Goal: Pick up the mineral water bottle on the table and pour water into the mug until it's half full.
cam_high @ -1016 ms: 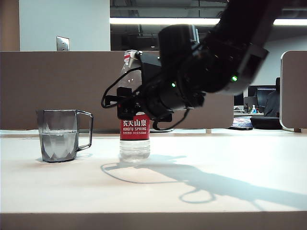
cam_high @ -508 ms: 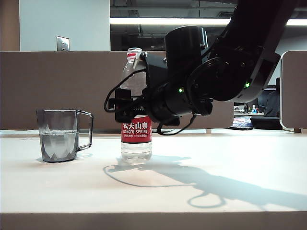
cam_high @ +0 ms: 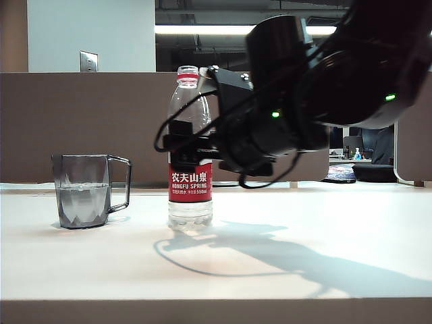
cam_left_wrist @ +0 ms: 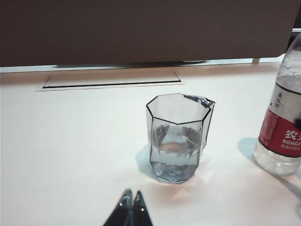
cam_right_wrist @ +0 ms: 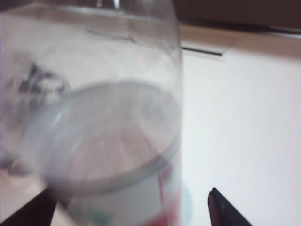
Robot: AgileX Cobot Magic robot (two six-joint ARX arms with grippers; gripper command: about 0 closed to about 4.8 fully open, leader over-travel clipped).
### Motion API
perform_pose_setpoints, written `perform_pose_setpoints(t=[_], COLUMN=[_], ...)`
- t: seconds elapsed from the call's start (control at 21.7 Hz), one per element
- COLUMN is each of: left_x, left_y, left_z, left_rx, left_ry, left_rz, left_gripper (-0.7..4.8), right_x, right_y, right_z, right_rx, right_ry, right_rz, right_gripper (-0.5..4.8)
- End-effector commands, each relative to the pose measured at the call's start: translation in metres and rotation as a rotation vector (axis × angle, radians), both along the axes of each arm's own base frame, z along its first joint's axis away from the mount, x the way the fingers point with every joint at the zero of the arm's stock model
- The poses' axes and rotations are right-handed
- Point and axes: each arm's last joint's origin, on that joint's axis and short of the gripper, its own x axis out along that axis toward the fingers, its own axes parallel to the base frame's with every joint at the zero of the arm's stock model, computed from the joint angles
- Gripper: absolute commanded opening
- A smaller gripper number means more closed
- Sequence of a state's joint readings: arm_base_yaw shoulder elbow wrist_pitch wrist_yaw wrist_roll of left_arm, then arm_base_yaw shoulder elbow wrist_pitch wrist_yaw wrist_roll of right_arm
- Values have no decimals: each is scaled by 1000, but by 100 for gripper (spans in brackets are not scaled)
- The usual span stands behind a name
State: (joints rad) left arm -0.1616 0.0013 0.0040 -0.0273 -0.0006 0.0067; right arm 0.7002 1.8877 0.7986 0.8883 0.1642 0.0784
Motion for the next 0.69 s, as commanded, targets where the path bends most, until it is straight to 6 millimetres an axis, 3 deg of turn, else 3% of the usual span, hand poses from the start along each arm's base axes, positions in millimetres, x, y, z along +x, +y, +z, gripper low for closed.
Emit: perform_pose_setpoints(t=[0.05,0.46,0.51,0.6,0.69], left_x=[0,1,1,1,1], left_y=[0,15,16,16,16], left_z=[2,2,2,2,2], left_rx=[-1,0,0,0,0], left_ry=[-9,-9,-9,-9,-9], left_rz=[0,152,161,163,159], left_gripper=[-5,-5,-5,-5,-5], right_x=[-15,-82,-88,-107,-127], right_y=[-11,-67,-72,-88,-104], right_z=[7,24,26,34,42], right_rx=[12,138,147,186,236], right_ry=[-13,6,-4,-45,-101], right_rz=[7,-2,-1,5,31], right_gripper=[442,434,412,296,134])
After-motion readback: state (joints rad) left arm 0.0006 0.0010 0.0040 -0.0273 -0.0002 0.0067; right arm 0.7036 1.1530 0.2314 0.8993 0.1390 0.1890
